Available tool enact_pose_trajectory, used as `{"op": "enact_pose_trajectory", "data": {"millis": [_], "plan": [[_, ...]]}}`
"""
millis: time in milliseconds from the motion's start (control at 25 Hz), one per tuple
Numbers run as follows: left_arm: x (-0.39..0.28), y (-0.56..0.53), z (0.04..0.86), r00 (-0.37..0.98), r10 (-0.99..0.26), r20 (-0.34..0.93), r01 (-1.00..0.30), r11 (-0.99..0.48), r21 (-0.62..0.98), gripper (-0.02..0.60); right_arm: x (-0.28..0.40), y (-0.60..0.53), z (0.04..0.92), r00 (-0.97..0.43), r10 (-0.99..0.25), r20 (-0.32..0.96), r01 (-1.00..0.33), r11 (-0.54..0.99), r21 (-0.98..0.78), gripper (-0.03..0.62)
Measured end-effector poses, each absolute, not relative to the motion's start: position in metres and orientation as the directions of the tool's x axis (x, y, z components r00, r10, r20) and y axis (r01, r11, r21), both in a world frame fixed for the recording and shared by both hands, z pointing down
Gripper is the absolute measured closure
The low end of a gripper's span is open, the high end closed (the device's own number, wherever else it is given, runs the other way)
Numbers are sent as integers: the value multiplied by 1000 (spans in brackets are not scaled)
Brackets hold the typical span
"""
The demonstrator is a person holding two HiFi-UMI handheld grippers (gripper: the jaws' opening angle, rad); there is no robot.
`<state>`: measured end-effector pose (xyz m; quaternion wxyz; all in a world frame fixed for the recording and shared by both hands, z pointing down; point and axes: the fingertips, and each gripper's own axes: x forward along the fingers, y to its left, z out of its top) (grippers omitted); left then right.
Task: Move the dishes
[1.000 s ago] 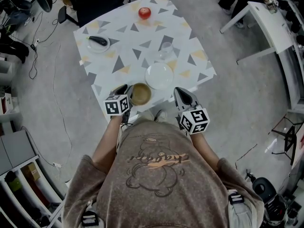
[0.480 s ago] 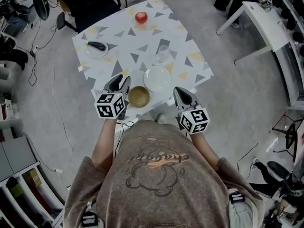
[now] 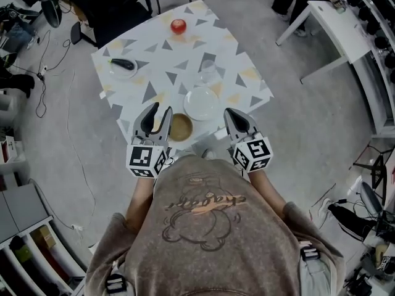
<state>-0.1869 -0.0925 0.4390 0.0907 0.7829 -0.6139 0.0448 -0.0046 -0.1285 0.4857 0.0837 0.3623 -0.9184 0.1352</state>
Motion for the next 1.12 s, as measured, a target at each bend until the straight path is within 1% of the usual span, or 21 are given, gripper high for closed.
{"op": "enact_pose_trajectory", "data": {"millis": [120, 320, 520, 880, 1120], "plan": [[-183, -85, 444, 225, -963, 150, -974, -216, 74, 445, -7, -128, 479, -728, -644, 234, -683, 712, -164, 591], [-184, -78, 458, 201, -969, 143, -979, -194, 60, 517, -9, -127, 478, -735, -643, 213, -676, 721, -155, 591], [-193, -75, 473, 171, -972, 161, -984, -161, 72, 546, -7, -125, 483, -733, -646, 213, -678, 720, -151, 591], [-197, -79, 485, 153, -967, 203, -987, -139, 81, 558, -1, -128, 485, -716, -663, 218, -695, 705, -141, 592], [-195, -81, 483, 152, -968, 201, -986, -134, 98, 560, -2, -130, 484, -722, -660, 210, -690, 710, -143, 592]]}}
